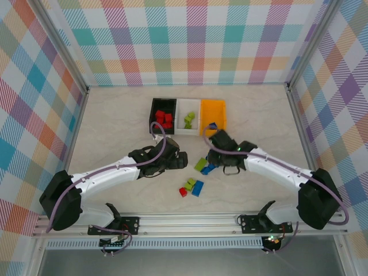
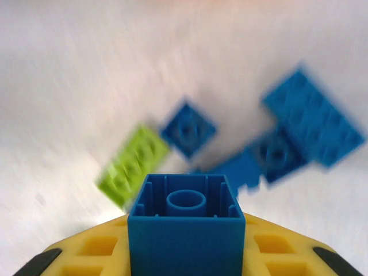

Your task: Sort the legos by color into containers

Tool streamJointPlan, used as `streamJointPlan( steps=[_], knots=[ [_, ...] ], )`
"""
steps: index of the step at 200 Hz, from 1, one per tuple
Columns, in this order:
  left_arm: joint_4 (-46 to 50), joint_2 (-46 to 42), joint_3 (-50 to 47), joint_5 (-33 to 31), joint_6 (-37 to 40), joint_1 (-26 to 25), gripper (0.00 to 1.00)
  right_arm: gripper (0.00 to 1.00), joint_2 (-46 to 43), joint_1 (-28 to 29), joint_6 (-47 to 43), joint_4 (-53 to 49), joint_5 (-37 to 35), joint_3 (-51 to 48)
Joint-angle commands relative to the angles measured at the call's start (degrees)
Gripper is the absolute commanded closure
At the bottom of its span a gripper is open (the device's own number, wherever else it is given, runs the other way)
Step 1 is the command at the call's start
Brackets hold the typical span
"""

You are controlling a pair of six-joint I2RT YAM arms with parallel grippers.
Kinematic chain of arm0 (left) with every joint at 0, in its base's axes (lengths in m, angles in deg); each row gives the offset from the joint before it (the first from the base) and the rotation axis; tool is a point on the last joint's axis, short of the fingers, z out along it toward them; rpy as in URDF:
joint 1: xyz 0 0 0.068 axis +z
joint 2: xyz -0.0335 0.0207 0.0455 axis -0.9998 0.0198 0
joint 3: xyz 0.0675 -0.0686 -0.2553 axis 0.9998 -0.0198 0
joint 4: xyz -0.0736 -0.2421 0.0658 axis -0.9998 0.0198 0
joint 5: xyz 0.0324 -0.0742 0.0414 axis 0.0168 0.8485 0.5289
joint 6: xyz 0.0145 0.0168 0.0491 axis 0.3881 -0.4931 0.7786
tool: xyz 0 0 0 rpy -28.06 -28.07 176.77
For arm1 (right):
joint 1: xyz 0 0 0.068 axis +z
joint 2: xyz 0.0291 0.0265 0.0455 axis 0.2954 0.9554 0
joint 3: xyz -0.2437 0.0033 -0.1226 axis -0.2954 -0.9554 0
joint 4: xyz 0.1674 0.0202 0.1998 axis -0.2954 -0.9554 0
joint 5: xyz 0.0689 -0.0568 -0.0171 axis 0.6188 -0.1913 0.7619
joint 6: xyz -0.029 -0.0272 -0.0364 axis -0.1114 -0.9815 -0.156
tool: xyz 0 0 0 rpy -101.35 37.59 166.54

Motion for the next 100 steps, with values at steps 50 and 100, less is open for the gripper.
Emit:
streamJointPlan(
  steps=[50,100],
  knots=[
    [3.0,0.3,1.6,3.1,3.9,-0.6,0.00,0.75,26.4,-13.1,-5.9,4.4,2.1,28.1],
    [4.3,3.2,4.0,6.0,7.5,-0.8,0.00,0.63,39.7,-13.8,-5.7,1.4,2.1,40.7]
  ],
)
